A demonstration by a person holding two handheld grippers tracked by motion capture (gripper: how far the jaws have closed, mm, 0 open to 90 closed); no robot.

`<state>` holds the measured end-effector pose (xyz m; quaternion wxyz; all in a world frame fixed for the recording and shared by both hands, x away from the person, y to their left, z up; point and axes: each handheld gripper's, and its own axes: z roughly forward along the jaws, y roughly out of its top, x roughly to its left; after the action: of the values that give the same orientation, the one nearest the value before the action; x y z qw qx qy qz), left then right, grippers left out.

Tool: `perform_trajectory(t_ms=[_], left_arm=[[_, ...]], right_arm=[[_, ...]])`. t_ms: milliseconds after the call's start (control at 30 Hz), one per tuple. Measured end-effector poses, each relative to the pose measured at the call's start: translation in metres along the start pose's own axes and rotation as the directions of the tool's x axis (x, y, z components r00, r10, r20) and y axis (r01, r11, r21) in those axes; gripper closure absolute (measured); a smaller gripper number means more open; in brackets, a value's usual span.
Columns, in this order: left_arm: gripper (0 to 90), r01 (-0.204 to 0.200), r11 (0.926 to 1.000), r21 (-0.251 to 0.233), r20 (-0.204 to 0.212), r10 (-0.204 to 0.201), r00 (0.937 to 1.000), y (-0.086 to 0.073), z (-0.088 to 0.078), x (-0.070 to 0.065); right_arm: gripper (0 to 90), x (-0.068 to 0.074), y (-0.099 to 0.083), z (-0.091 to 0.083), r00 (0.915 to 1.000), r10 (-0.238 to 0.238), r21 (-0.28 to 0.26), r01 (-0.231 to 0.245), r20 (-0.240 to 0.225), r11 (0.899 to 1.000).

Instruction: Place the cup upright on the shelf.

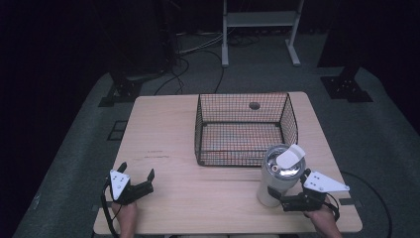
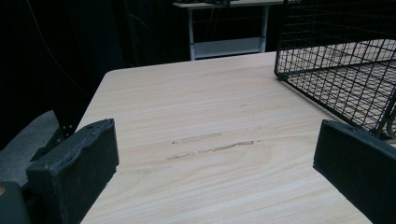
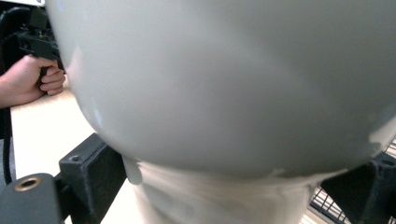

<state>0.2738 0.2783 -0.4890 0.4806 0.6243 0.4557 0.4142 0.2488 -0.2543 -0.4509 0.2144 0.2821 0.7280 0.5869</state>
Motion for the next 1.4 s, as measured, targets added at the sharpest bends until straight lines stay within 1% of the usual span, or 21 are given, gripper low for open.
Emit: perform_trajectory(t_ms=[133, 200, 333, 433, 533, 633, 733, 767, 867, 967, 1067, 1167, 1267, 1400], left_arm=[[0.0, 0.000, 1.0000, 0.000, -0.001, 0.000, 1.0000, 0.000, 0.000, 0.000], [0.0, 0.000, 1.0000, -0.001, -0.001, 0.000, 1.0000, 0.000, 0.000, 0.000], [0.0, 0.001, 1.0000, 0.001, -0.001, -0.001, 1.0000, 0.000, 0.000, 0.000], [0.0, 0.002, 1.0000, 0.000, -0.001, -0.002, 1.0000, 0.000, 0.000, 0.000], [0.0, 0.002, 1.0000, -0.001, -0.001, -0.002, 1.0000, 0.000, 0.000, 0.000], [0.0, 0.012, 0.9999, -0.004, 0.000, -0.012, 0.9999, 0.000, 0.000, 0.001], [0.0, 0.012, 0.9999, -0.001, 0.001, -0.012, 0.9999, 0.000, -0.001, 0.001], [0.0, 0.012, 0.9999, -0.001, 0.001, -0.012, 0.9999, 0.000, 0.000, 0.001], [0.0, 0.009, 1.0000, 0.000, 0.001, -0.009, 1.0000, 0.000, 0.000, 0.001], [0.0, 0.012, 0.9999, -0.001, 0.001, -0.012, 0.9999, 0.000, 0.000, 0.001], [0.0, 0.013, 0.9999, -0.003, 0.002, -0.013, 0.9999, 0.000, 0.000, 0.001], [0.0, 0.015, 0.9999, -0.004, 0.002, -0.015, 0.9999, 0.000, 0.000, 0.001], [0.0, 0.016, 0.9999, -0.007, 0.003, -0.016, 0.9999, 0.000, 0.000, 0.001], [0.0, 0.015, 0.9999, -0.006, 0.003, -0.015, 0.9999, 0.000, 0.000, 0.001]], right_arm=[[8.9, 0.000, 0.006, -0.001, 0.9999, -0.003, -0.017, 0.003, -0.011, 1.000], [8.9, 0.001, 0.010, -0.002, 0.9998, 0.003, -0.017, -0.004, -0.018, 1.000], [8.9, 0.003, 0.022, -0.003, 0.9991, -0.026, -0.027, 0.025, -0.033, 0.999], [9.0, 0.003, 0.033, -0.003, 0.9981, -0.031, -0.044, 0.028, -0.054, 0.999], [9.0, 0.004, 0.043, -0.002, 0.9973, -0.037, -0.051, 0.034, -0.063, 0.998], [8.9, 0.007, 0.053, 0.001, 0.9959, -0.049, -0.054, 0.045, -0.077, 0.998], [9.0, 0.009, 0.064, 0.004, 0.9933, -0.053, -0.064, 0.046, -0.103, 0.997], [9.0, 0.009, 0.068, 0.005, 0.9927, -0.050, -0.065, 0.043, -0.110, 0.997], [9.0, 0.010, 0.078, 0.010, 0.9907, -0.064, -0.070, 0.056, -0.120, 0.996], [9.0, 0.010, 0.087, 0.015, 0.9876, -0.063, -0.067, 0.054, -0.144, 0.996], [9.0, 0.011, 0.093, 0.019, 0.9861, -0.087, -0.068, 0.078, -0.142, 0.995], [8.9, 0.011, 0.100, 0.024, 0.9841, -0.083, -0.066, 0.074, -0.157, 0.995], [9.0, 0.010, 0.105, 0.028, 0.9830, -0.087, -0.071, 0.077, -0.161, 0.994], [9.0, 0.007, 0.112, 0.034, 0.9815, -0.081, -0.069, 0.070, -0.173, 0.995]])
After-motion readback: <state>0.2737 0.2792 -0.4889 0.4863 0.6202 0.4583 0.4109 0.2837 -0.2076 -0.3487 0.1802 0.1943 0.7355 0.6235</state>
